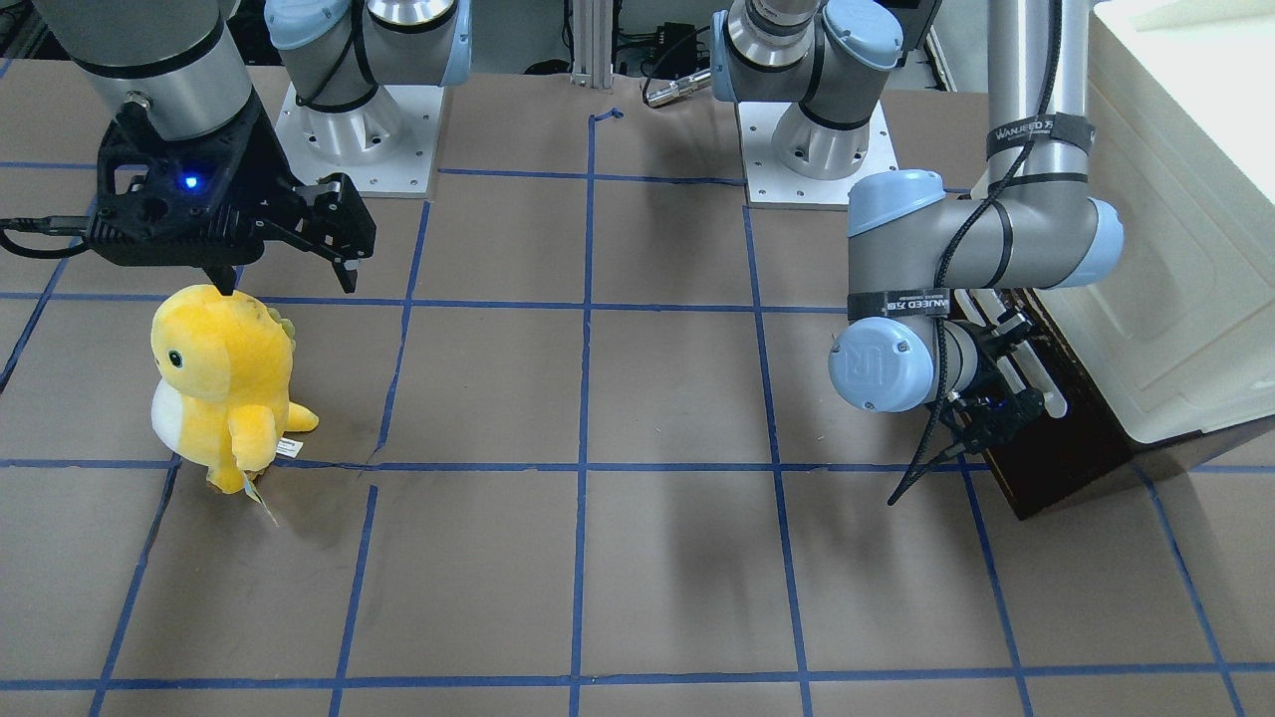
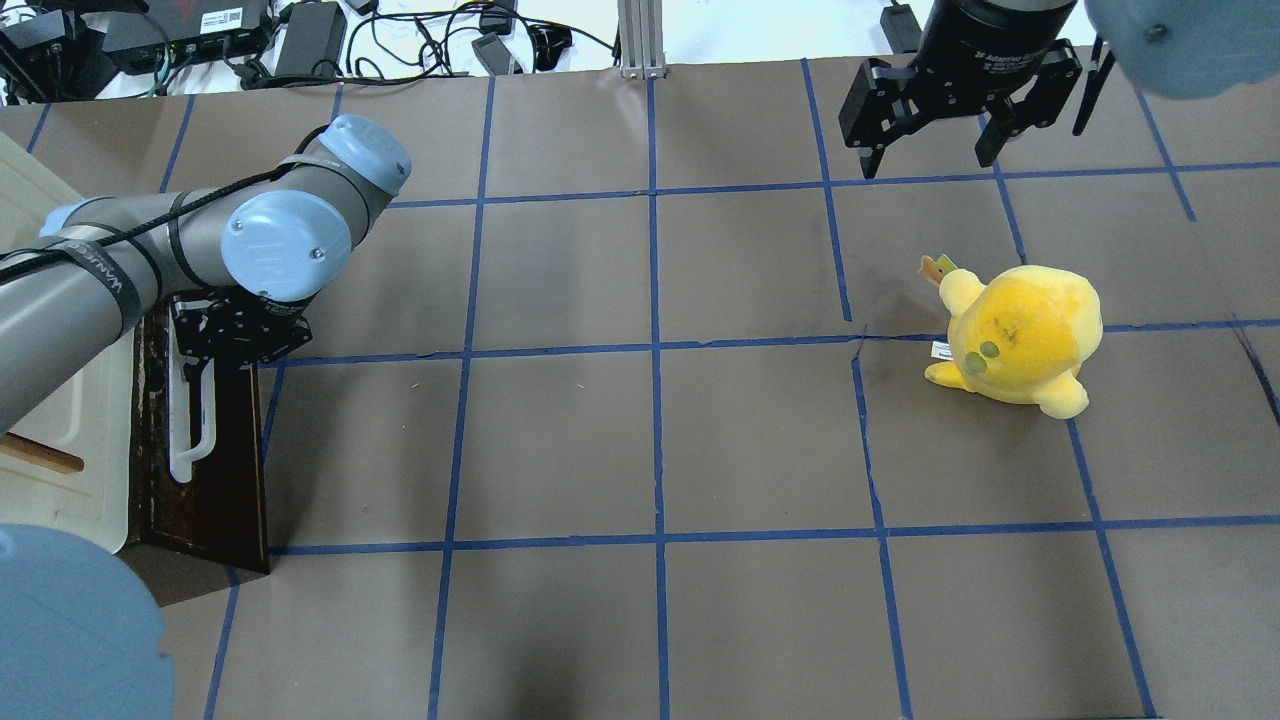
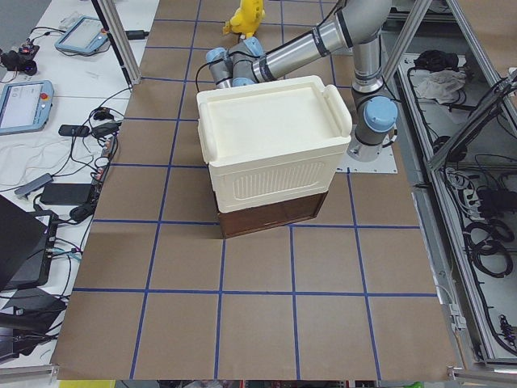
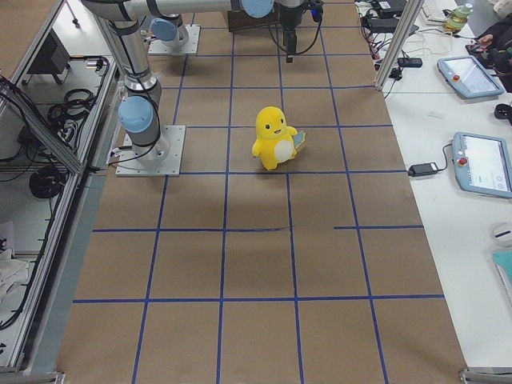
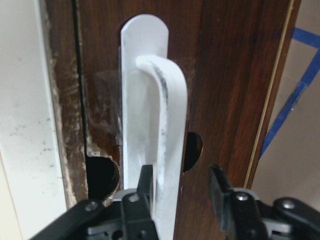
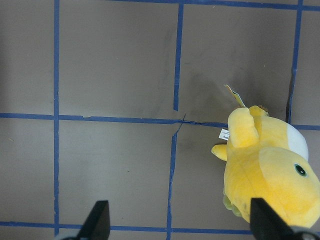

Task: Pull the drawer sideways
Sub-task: 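Close the left gripper around the white drawer handle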

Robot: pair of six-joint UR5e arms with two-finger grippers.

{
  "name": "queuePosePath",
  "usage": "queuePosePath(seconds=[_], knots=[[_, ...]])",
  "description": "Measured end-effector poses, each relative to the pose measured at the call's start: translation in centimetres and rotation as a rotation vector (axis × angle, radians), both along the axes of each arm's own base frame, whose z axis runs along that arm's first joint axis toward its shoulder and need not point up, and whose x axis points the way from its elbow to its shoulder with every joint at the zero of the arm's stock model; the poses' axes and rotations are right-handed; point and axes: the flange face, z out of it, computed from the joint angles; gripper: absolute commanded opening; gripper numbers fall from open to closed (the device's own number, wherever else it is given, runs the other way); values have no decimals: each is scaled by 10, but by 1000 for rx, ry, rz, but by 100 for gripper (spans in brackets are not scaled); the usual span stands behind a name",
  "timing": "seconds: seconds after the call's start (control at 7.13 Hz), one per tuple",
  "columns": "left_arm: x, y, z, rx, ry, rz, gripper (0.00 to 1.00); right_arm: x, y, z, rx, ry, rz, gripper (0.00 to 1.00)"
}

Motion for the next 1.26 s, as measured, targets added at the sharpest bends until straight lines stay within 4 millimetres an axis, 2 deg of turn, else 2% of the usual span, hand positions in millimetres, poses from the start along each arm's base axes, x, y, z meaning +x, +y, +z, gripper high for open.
queuePosePath(seconds=[0.28, 0.7, 1.26], knots=[[2, 0, 0, 0, 0, 2, 37, 0, 0, 0, 0, -1, 1, 100], [2, 0, 1, 1, 1, 1, 0, 0, 0, 0, 0, 0, 0, 100], [2, -2, 2, -2, -1, 1, 0, 0, 0, 0, 0, -1, 0, 100]])
